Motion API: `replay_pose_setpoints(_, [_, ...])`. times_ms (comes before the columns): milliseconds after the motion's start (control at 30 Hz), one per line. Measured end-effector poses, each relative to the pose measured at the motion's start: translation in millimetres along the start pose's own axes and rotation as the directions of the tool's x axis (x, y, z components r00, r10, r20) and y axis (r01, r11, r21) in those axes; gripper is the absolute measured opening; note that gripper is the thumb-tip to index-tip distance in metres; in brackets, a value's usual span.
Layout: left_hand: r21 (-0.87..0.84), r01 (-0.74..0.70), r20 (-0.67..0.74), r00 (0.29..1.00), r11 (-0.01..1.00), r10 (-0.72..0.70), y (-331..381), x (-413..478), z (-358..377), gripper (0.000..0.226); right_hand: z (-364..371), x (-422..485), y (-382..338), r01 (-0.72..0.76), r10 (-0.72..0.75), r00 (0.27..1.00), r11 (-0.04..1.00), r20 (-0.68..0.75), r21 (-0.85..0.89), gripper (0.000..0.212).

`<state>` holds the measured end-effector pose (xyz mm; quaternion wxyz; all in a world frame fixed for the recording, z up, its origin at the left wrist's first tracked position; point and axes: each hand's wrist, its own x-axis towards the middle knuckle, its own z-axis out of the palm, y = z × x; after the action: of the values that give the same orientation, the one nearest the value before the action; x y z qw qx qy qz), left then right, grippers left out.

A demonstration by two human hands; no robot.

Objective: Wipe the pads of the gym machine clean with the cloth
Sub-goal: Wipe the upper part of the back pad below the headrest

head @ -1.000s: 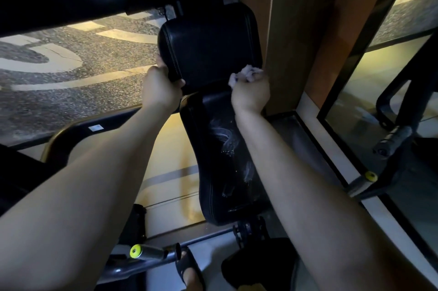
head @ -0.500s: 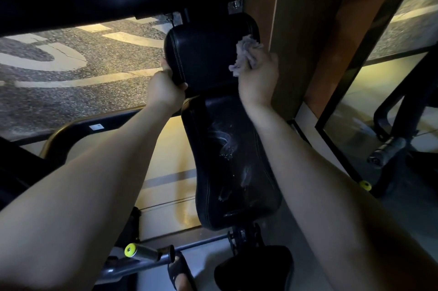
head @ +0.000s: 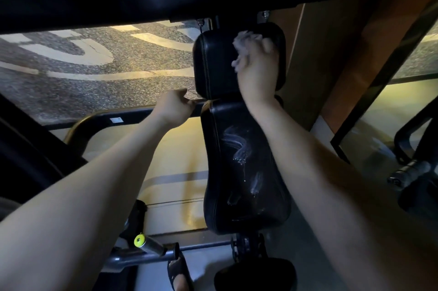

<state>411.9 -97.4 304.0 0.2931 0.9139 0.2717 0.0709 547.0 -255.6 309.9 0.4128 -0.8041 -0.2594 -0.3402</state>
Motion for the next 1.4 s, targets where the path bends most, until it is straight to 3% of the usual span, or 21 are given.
replay_pose_setpoints(100, [-0.029,0.026,0.013,1.000,0.999,-0.026,-5.9,-8.2,1.0,0.049,17.0,-37.7,-8.0,0.262,-0.259,0.941,0.965,0.216,0.013,0.029])
replay_pose_setpoints(233, [-0.048,0.034,-0.001,0.999,0.998,-0.034,-8.6,-15.9,1.3,0.018,14.9,-21.7,-2.0,0.388,-0.366,0.871,0.921,0.327,-0.004,0.023])
replay_pose_setpoints(367, [-0.092,0.044,-0.037,0.998,0.995,-0.048,-6.2,-21.5,10.7,0.026,14.5,-17.4,-11.8,0.327,-0.310,0.911,0.945,0.273,-0.019,0.028])
replay_pose_setpoints(500, [-0.084,0.017,-0.023,1.000,0.996,-0.019,-6.9,-31.0,30.9,0.028,10.6,-49.4,3.5,0.314,-0.317,0.875,0.947,0.366,0.067,0.028])
replay_pose_setpoints(667, [-0.171,-0.168,0.031,0.984,0.971,0.176,-17.1,-32.2,46.4,0.059,-11.0,-97.9,39.3,0.170,-0.195,0.923,0.980,0.331,0.105,0.026])
replay_pose_setpoints(733, [-0.166,-0.178,0.074,0.979,0.970,0.192,-19.0,-33.5,53.3,0.069,-15.0,-109.9,53.4,0.120,-0.137,0.938,0.990,0.319,0.074,0.026])
replay_pose_setpoints(900, [-0.174,-0.137,0.120,0.980,0.975,0.159,-19.0,-29.1,58.1,0.066,-8.9,-109.6,56.7,0.104,-0.108,0.961,0.994,0.255,0.028,0.033])
replay_pose_setpoints(1067, [-0.175,-0.137,0.144,0.976,0.975,0.163,-17.5,-30.6,58.3,0.069,20.7,-113.2,30.9,-0.038,0.035,0.987,0.999,0.160,0.016,0.034])
replay_pose_setpoints(1167, [-0.174,-0.149,0.136,0.975,0.973,0.174,-20.7,-31.2,62.7,0.075,32.5,-127.6,14.7,0.074,-0.094,0.955,0.994,0.282,0.079,0.034])
replay_pose_setpoints(1300, [-0.133,-0.147,0.123,0.979,0.980,0.163,-21.5,-33.8,67.1,0.073,21.2,-118.6,31.6,0.272,-0.262,0.880,0.962,0.396,0.033,0.038])
replay_pose_setpoints(1400, [-0.110,-0.157,0.142,0.975,0.981,0.172,-21.1,-33.8,67.9,0.075,-3.4,-107.3,72.7,0.190,-0.169,0.934,0.981,0.313,-0.039,0.042])
